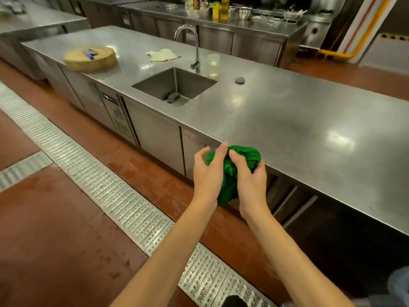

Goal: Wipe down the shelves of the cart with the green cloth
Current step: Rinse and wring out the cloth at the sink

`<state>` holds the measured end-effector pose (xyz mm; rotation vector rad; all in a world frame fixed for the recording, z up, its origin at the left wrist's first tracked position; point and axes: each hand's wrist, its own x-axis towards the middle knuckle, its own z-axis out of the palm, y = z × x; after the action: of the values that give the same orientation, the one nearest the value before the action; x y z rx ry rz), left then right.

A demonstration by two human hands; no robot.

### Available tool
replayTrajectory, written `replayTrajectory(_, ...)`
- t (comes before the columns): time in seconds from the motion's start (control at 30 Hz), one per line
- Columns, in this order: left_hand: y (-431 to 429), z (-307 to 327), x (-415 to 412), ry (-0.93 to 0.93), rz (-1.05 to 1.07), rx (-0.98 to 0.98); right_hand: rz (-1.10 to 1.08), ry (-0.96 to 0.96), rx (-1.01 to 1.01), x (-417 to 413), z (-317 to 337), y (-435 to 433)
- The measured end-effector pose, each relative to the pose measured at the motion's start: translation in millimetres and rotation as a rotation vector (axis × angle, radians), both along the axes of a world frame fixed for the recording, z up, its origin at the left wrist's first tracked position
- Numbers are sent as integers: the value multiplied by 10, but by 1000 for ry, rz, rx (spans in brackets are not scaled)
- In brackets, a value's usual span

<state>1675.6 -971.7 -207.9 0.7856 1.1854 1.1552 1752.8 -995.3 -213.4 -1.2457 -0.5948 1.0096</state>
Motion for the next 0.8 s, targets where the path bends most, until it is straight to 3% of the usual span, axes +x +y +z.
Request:
replayTrajectory(0.23, 711, -195, -379, 133, -23, 27, -66, 178, -57, -334, -123, 1025)
replayTrajectory(0.4, 1579, -336, -535, 174, -24, -180, -77, 146, 36, -424, -153, 1927)
replayTrajectory(0.53, 2381, -321, -522, -72, -207, -404, -47, 0, 116, -401, -171, 2707)
replayTrajectory(0.67, 3142, -106, -455, -368, -89, -286, 59, -76, 162, -370, -153, 3409)
replayTrajectory(0.8, 3749, 102, -434, -482, -20, -196, 235, -106, 168, -363, -93, 4002)
